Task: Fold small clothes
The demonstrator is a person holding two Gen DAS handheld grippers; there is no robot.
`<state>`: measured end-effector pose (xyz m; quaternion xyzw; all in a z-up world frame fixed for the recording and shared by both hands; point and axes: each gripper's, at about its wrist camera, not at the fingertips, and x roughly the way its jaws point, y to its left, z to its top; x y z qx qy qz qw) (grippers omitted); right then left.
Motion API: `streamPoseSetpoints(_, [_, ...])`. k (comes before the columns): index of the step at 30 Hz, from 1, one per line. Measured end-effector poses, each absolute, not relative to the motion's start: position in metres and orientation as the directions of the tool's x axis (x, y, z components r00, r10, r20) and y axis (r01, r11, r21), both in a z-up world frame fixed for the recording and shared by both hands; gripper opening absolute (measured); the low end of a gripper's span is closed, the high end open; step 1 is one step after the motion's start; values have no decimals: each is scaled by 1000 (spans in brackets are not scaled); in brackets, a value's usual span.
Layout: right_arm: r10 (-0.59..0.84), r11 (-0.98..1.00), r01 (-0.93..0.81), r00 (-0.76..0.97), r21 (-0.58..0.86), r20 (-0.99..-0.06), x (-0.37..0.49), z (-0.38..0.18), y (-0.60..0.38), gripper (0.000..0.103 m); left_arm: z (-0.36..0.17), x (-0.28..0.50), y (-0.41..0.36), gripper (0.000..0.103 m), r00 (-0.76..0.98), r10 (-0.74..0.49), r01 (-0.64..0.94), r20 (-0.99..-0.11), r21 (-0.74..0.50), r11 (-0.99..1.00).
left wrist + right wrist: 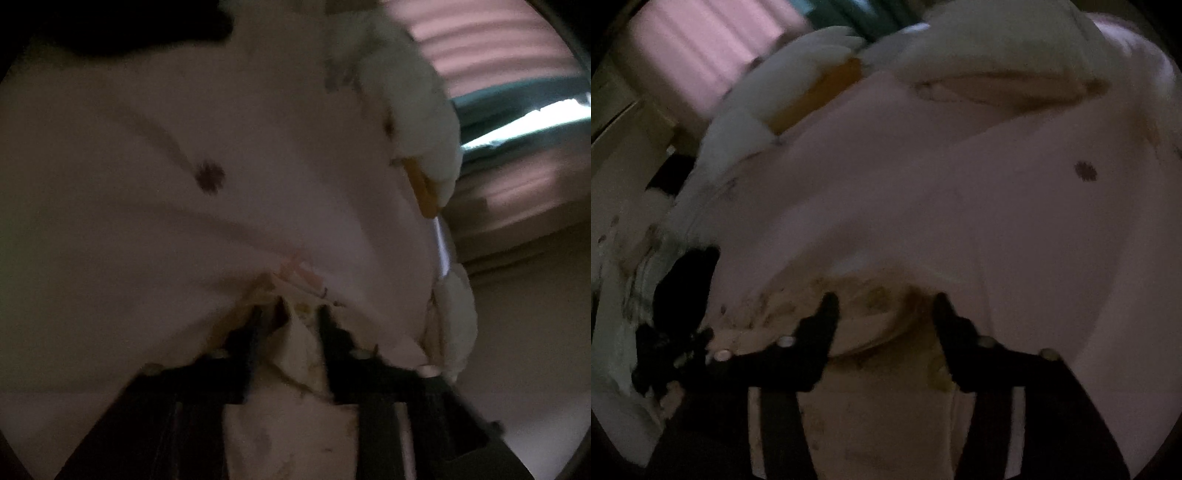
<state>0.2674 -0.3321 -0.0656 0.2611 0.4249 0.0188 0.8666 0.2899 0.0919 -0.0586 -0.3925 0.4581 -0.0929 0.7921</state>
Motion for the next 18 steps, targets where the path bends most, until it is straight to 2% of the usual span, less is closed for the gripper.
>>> streamPoseSetpoints(5, [195,918,139,658,372,-728,243,-34,-323,55,-22,267,90,37,583,-449,-128,-677,-623,772])
streamPoseSetpoints(6, [207,916,132,656,379,-726,242,-31,-323,52,-18,263,83,32,577,-448,-94,-683,-600,794])
streamPoseSetpoints(7, [223,912,123,650,391,-726,239,-31,-323,42,-16,259,73,21,559,-444,-57,-700,-567,822])
streamPoseSetpoints(8, [252,907,106,638,407,-728,236,-32,-320,34,-16,255,60,17,537,-422,-27,-731,-515,857])
streamPoseSetpoints(9, [268,907,96,619,409,-738,234,-36,-316,15,-19,254,52,14,528,-392,-16,-753,-470,882])
streamPoseSetpoints(10, [266,912,95,607,400,-749,232,-40,-312,7,-24,251,39,11,519,-349,-13,-780,-415,910])
streamPoseSetpoints(13, [232,934,97,570,345,-788,235,-57,-301,8,-42,244,19,6,476,-375,70,-795,-391,918])
streamPoseSetpoints(18, [280,933,58,501,354,-819,246,-85,-282,8,-74,260,-12,6,398,-361,109,-843,-347,931])
